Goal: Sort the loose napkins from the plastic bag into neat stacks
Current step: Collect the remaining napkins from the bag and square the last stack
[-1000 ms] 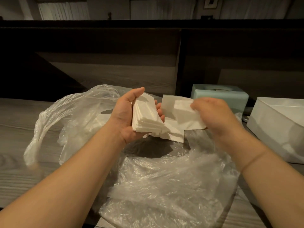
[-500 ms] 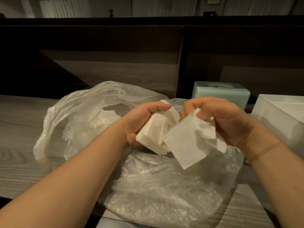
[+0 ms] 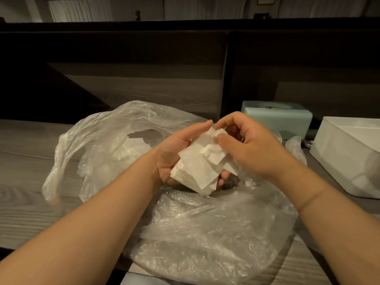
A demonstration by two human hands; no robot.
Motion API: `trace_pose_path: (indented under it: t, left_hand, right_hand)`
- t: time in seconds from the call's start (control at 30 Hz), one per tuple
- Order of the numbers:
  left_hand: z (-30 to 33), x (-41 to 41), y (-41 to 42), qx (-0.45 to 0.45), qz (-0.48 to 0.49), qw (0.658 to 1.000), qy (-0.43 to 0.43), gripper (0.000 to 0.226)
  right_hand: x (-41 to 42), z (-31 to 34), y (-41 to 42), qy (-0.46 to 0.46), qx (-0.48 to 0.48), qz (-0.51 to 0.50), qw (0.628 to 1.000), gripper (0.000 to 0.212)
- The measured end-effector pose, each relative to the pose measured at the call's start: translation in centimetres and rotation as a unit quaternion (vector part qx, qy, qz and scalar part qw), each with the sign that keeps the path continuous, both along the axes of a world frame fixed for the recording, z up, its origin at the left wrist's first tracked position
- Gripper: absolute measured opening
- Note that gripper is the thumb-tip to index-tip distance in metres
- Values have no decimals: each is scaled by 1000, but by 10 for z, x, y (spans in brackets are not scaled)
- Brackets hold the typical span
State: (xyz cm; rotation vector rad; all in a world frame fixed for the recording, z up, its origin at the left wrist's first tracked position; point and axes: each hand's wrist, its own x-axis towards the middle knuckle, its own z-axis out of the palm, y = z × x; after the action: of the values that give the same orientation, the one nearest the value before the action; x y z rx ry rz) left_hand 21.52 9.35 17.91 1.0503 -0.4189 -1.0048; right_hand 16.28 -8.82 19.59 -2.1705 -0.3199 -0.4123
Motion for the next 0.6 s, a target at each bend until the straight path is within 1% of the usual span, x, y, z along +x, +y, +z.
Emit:
trace_pose_path:
  t: [0.07,0.17,0.23,0.27,0.33,0.4,0.43,0.47,0.6]
  left_hand:
    - [0,0,1,-13,14,1000,0,40]
    - [2,0,0,-24,61,997,28,33]
    - [3,1,0,-37,103,993,37,37]
    - [4,2,0,-48,122,991,42,40]
    - [5,3,-1,-59,153,985,47,47]
    - [6,4,-1,-61,164,984,42,52]
    - [6,3,-2,-61,169,983,40,53]
    - [7,3,-2,-59,177,982,38,51]
    - [7,2,-2,-56,199,978,27,34]
  right_hand:
    - [2,1,1,13,25,-17,999,12]
    - [4,4,0,83,76,-58,992,33]
    - [6,5,-2,137,125,-57,981,46]
    - [6,5,-3,156,138,-47,977,47]
    - [7,4,-5,174,135,-26,975,32]
    - [8,2,-6,165,141,-12,976,13]
    - [9,2,-6,156,152,-13,976,8]
    - [10,2,-7,146,165,-19,975,5]
    - [12,5,-8,122,231,-49,964,6]
